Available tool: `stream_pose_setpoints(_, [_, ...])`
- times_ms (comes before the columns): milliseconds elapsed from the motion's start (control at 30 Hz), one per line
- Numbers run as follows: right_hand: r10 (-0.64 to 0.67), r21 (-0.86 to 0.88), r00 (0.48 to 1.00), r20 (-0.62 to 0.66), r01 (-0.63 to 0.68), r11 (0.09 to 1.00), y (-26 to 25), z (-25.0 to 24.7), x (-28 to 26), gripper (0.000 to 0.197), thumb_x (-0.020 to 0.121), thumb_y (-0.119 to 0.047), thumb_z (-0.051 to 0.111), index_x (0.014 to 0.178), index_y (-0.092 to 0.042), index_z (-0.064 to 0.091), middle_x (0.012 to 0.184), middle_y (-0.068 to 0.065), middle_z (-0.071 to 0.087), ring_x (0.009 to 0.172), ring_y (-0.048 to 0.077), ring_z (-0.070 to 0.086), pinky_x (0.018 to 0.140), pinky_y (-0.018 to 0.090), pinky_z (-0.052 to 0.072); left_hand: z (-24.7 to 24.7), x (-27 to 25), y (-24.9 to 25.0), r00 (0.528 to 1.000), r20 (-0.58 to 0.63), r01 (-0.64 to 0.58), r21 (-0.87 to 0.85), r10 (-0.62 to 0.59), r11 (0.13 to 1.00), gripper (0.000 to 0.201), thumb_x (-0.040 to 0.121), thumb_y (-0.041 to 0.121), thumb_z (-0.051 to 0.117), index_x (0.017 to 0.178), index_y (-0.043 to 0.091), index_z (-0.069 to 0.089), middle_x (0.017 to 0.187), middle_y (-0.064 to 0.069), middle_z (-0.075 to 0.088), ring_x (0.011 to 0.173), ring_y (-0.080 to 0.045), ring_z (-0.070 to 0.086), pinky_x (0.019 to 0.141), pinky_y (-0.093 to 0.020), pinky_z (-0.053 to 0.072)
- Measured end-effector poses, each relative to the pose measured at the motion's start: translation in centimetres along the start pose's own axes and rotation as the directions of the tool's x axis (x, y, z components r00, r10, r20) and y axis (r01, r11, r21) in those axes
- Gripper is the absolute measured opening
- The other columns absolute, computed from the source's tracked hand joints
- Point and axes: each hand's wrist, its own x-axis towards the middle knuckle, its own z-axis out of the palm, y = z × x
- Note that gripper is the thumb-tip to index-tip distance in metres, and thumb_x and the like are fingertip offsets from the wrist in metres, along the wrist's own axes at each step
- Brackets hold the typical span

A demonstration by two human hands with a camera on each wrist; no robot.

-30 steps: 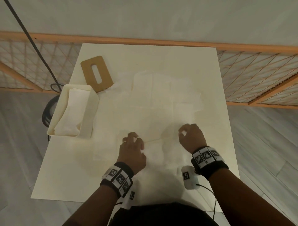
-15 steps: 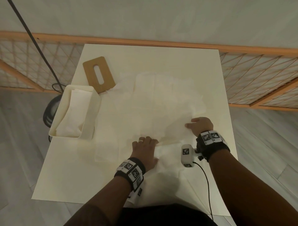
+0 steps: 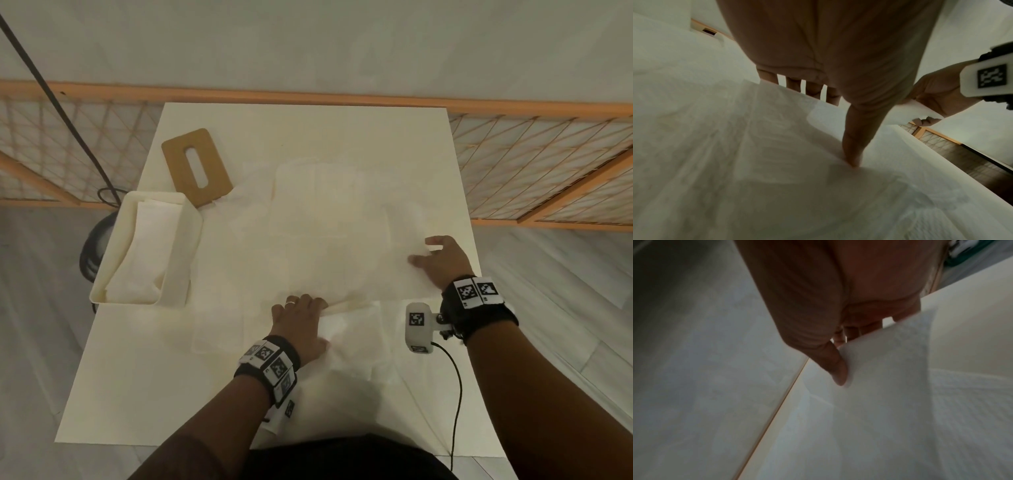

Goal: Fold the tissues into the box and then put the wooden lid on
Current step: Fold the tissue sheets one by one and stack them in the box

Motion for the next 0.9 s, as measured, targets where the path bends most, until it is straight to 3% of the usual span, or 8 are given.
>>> stream_pose_setpoints(100, [0.003,0.031,0.996,-0.092,0.0,1.0,0.0,-1.0,-0.6,0.072,0.078,-0.024,0.088,0.139,-0.014,0.051,0.129,0.011,0.06,0.114,0.029,0.059,0.092,0.034,0.045,-0.1,-0.1,-0.1,1.0,0.005,0.007,-0.016,-0.007,1.0,0.067,0.081,0.05,0.066,0.14,0.032,0.039,0.135,0.006,0.045,0.13,-0.024,0.038,0.106,-0.047,0.031])
stream_pose_setpoints(167, [-0.032,0.107,0.996,-0.081,0.04,0.993,-0.2,-1.7,-1.2,0.068,0.076,-0.026,0.089,0.135,-0.015,0.057,0.119,0.005,0.064,0.101,0.022,0.063,0.085,0.031,0.049,-0.1,-0.1,-0.2,1.0,0.008,0.012,-0.035,-0.012,0.999,0.066,0.081,0.049,0.067,0.139,0.032,0.039,0.134,0.007,0.045,0.13,-0.024,0.038,0.106,-0.047,0.031])
stream_pose_setpoints(233, [-0.087,0.232,0.996,-0.001,0.085,0.969,-0.7,-2.2,-2.1,0.059,0.078,-0.02,0.087,0.13,-0.018,0.061,0.111,0.002,0.072,0.09,0.019,0.069,0.078,0.032,0.054,-0.2,-0.2,-0.1,1.0,0.016,0.012,-0.055,-0.011,0.998,0.066,0.081,0.05,0.067,0.139,0.032,0.04,0.134,0.007,0.046,0.13,-0.024,0.039,0.106,-0.047,0.031])
stream_pose_setpoints(400, [-0.249,0.321,0.926,0.285,0.152,0.935,-3.0,-3.6,-4.8,0.056,0.083,-0.006,0.079,0.132,-0.022,0.059,0.109,0.004,0.077,0.098,0.026,0.074,0.087,0.041,0.059,-2.8,-0.1,-0.1,0.998,0.022,0.066,-0.23,-0.062,0.971,0.08,0.079,0.075,0.063,0.142,0.032,0.037,0.141,0.005,0.046,0.131,-0.024,0.041,0.109,-0.049,0.031])
stream_pose_setpoints(567, [-0.399,0.349,0.823,0.405,0.265,0.899,-6.2,-5.4,-7.3,0.057,0.086,-0.005,0.076,0.135,-0.026,0.058,0.112,0.007,0.076,0.097,0.026,0.075,0.084,0.041,0.061,-9.3,0.4,0.3,0.979,-0.192,-0.077,-0.656,-0.068,0.751,0.116,0.061,0.09,0.06,0.154,0.03,0.027,0.159,0.007,0.032,0.145,-0.016,0.033,0.119,-0.045,0.03])
stream_pose_setpoints(633, [-0.411,0.262,0.832,0.373,0.331,0.907,-7.3,-5.9,-7.5,0.051,0.086,-0.009,0.078,0.131,-0.029,0.061,0.105,0.005,0.078,0.091,0.023,0.076,0.08,0.037,0.06,-11.8,0.8,0.7,0.971,-0.235,-0.148,-0.723,-0.039,0.675,0.113,0.065,0.084,0.067,0.156,0.031,0.026,0.16,0.012,0.031,0.145,-0.009,0.032,0.118,-0.036,0.03])
stream_pose_setpoints(733, [-0.397,0.007,0.889,0.229,0.406,0.914,-7.6,-6.3,-6.2,0.037,0.089,-0.019,0.077,0.121,-0.034,0.063,0.091,-0.001,0.079,0.08,0.016,0.075,0.071,0.032,0.056,-13.9,2.0,1.2,0.967,-0.255,-0.187,-0.72,-0.005,0.668,0.1,0.073,0.073,0.072,0.154,0.034,0.029,0.157,0.015,0.036,0.143,-0.008,0.036,0.115,-0.036,0.035])
stream_pose_setpoints(900, [-0.304,-0.228,0.95,0.076,0.314,0.922,-5.5,-4.8,-2.7,0.013,0.094,-0.02,0.071,0.103,-0.021,0.062,0.092,0.004,0.075,0.077,0.017,0.067,0.063,0.028,0.048,-13.9,4.0,2.8,0.975,-0.22,-0.179,-0.677,0.035,0.713,0.073,0.089,0.046,0.073,0.15,0.026,0.038,0.151,0.009,0.047,0.137,-0.012,0.047,0.111,-0.038,0.042])
